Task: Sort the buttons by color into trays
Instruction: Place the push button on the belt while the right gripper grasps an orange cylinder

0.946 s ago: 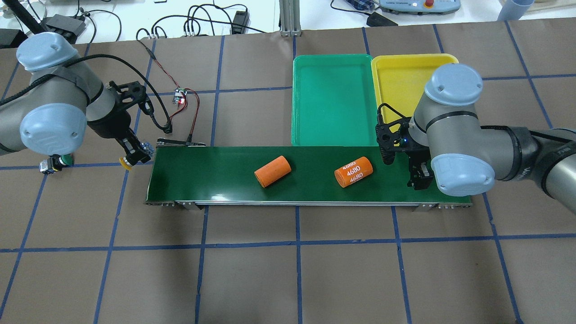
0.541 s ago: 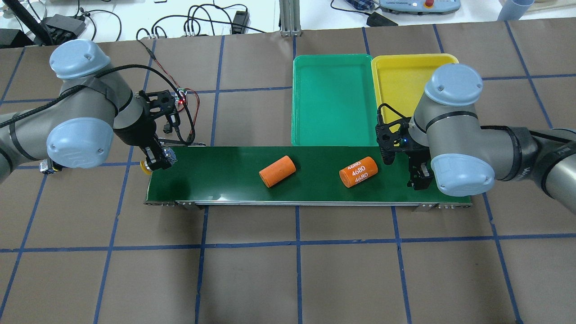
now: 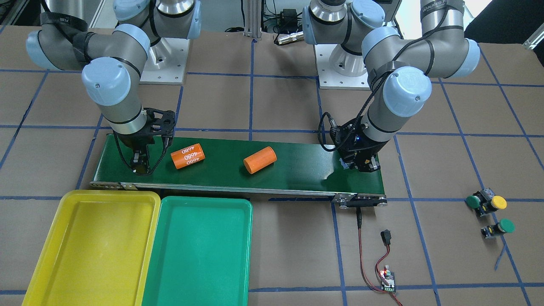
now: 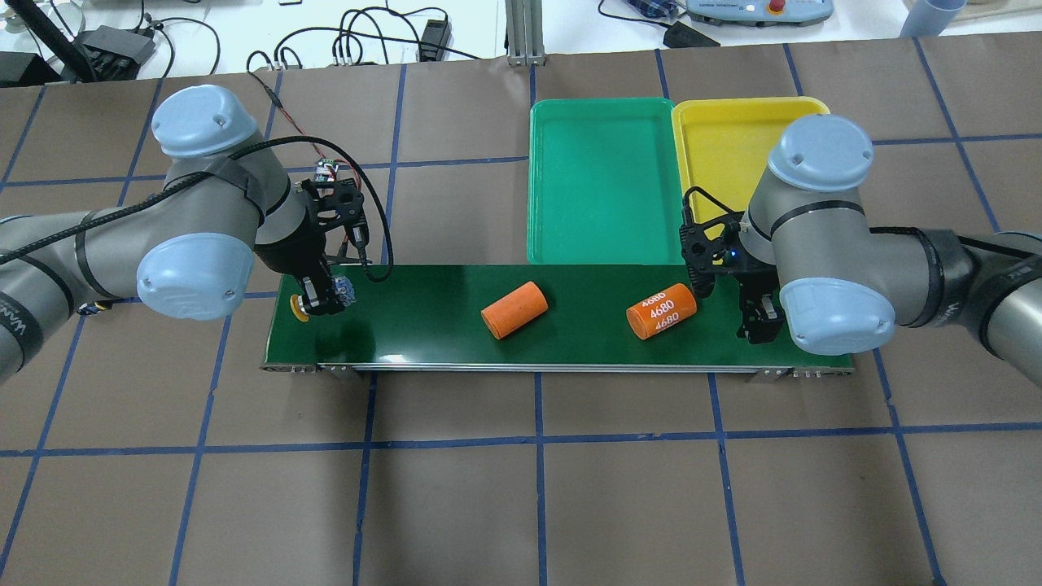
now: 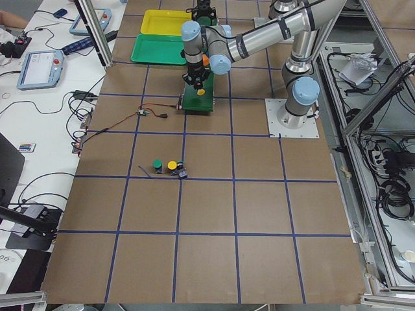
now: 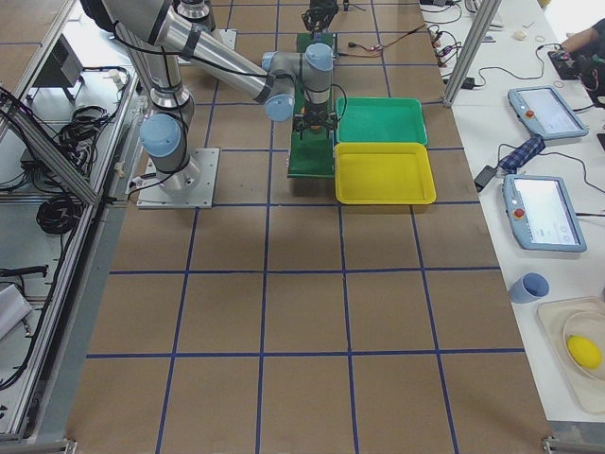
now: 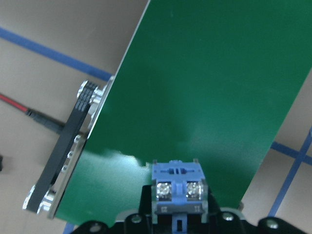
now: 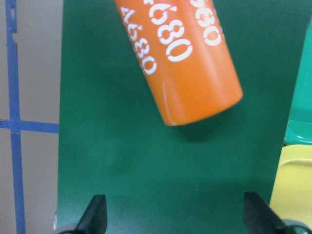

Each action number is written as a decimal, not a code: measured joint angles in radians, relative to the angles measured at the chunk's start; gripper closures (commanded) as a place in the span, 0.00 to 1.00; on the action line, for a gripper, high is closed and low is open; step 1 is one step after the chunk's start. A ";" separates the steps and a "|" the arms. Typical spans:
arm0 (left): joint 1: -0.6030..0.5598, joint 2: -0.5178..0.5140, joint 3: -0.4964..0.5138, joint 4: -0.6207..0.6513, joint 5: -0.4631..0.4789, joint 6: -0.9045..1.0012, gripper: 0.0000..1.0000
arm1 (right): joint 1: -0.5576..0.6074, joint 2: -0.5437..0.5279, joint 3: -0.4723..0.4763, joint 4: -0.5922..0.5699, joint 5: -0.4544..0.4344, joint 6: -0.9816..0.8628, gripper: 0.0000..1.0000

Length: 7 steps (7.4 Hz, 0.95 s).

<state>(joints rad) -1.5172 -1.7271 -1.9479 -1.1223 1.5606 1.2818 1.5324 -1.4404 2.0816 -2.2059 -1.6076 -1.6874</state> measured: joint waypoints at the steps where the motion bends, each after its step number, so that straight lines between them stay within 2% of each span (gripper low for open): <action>1: -0.005 -0.005 -0.012 0.019 -0.001 0.001 1.00 | 0.000 0.000 0.000 0.000 0.000 0.000 0.00; 2: -0.007 -0.014 -0.025 0.051 -0.002 0.003 1.00 | 0.000 0.000 0.000 0.000 0.000 0.000 0.00; 3: -0.008 -0.021 -0.038 0.079 -0.005 0.003 0.96 | 0.000 0.000 0.000 0.000 0.000 0.000 0.00; 4: -0.009 -0.025 -0.047 0.093 -0.007 -0.002 0.71 | 0.000 0.000 0.000 0.000 0.000 0.000 0.00; 5: -0.010 -0.027 -0.054 0.102 -0.008 -0.012 0.56 | 0.000 0.000 0.000 0.000 0.000 0.000 0.00; 6: -0.011 -0.029 -0.061 0.112 -0.010 -0.021 0.25 | 0.000 0.000 0.000 0.000 0.000 0.000 0.00; 7: -0.012 -0.030 -0.065 0.121 -0.011 -0.025 0.24 | 0.000 0.000 0.000 0.000 0.000 0.000 0.00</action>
<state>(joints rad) -1.5289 -1.7575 -2.0130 -1.0017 1.5498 1.2568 1.5324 -1.4404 2.0816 -2.2059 -1.6074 -1.6874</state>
